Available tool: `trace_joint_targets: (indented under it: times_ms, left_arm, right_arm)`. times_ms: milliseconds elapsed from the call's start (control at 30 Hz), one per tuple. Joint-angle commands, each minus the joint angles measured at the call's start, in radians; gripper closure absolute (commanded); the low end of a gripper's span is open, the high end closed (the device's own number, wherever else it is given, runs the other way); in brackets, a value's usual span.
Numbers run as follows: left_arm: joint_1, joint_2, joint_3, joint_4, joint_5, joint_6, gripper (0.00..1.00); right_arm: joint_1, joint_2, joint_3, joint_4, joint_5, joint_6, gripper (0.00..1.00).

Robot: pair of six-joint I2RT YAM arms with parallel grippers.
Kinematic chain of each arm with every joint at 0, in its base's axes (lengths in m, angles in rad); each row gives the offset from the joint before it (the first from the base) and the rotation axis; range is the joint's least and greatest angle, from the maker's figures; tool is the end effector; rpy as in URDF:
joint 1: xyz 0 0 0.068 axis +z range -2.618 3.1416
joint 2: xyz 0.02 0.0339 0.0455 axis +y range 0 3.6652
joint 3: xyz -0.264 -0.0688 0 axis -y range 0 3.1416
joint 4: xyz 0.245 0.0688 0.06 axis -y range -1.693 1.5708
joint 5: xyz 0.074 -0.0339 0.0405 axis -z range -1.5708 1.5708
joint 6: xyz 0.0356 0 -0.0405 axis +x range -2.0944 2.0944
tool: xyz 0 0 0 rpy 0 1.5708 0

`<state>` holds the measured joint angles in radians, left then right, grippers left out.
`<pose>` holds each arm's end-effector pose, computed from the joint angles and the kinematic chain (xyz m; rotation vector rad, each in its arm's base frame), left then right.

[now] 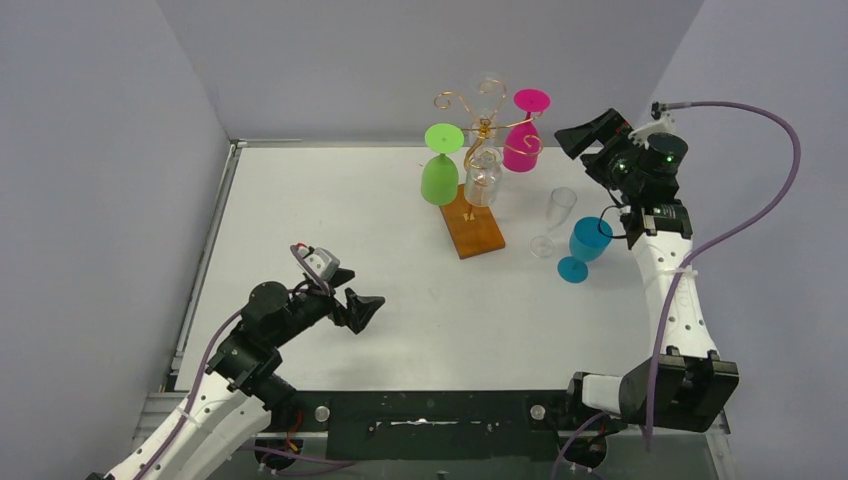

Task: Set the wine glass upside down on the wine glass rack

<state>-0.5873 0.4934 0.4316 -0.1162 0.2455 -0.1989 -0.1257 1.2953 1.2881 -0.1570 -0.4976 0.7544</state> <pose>0.1139 -0.0862 0.2641 0.5297 1.7309 -0.7819 0.2973 -0.0204 0.4086 0.4064 1.7525 0.8860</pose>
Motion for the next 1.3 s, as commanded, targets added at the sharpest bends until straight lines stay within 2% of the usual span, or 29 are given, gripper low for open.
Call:
trace_joint_targets:
  times_ms: [0, 200, 267, 367, 467, 633, 800, 1100, 1267]
  left_arm:
    - [0.001, -0.014, 0.016, 0.061, -0.067, -0.009, 0.02]
    - [0.001, -0.003, 0.019, 0.055, -0.095, 0.030, 0.02]
    - [0.003, -0.001, 0.019, 0.055, -0.094, 0.030, 0.02]
    - [0.003, 0.000, 0.022, 0.049, -0.092, 0.023, 0.02]
    - [0.003, -0.002, 0.027, 0.042, -0.090, 0.017, 0.02]
    - [0.003, -0.005, 0.025, 0.042, -0.085, 0.015, 0.02]
    - [0.002, 0.003, 0.025, 0.044, -0.069, 0.015, 0.02]
    - [0.002, 0.007, 0.027, 0.044, -0.061, 0.015, 0.02]
    - [0.002, 0.008, 0.025, 0.047, -0.055, 0.015, 0.02]
  right_arm:
    - [-0.008, -0.090, -0.067, -0.145, 0.190, -0.069, 0.02]
    - [-0.010, -0.136, -0.104, -0.263, 0.354, -0.039, 0.02]
    - [-0.010, -0.133, -0.084, -0.360, 0.445, 0.034, 0.03]
    - [-0.010, -0.114, -0.062, -0.457, 0.495, 0.078, 0.30]
    - [-0.010, -0.105, -0.083, -0.470, 0.518, 0.098, 0.55]
    - [-0.010, -0.088, -0.101, -0.394, 0.458, 0.068, 0.71]
    - [-0.009, -0.084, -0.097, -0.367, 0.462, 0.058, 0.73]
    - [0.016, -0.029, -0.091, -0.331, 0.419, 0.004, 0.69]
    - [0.056, -0.009, -0.084, -0.333, 0.447, -0.029, 0.69]
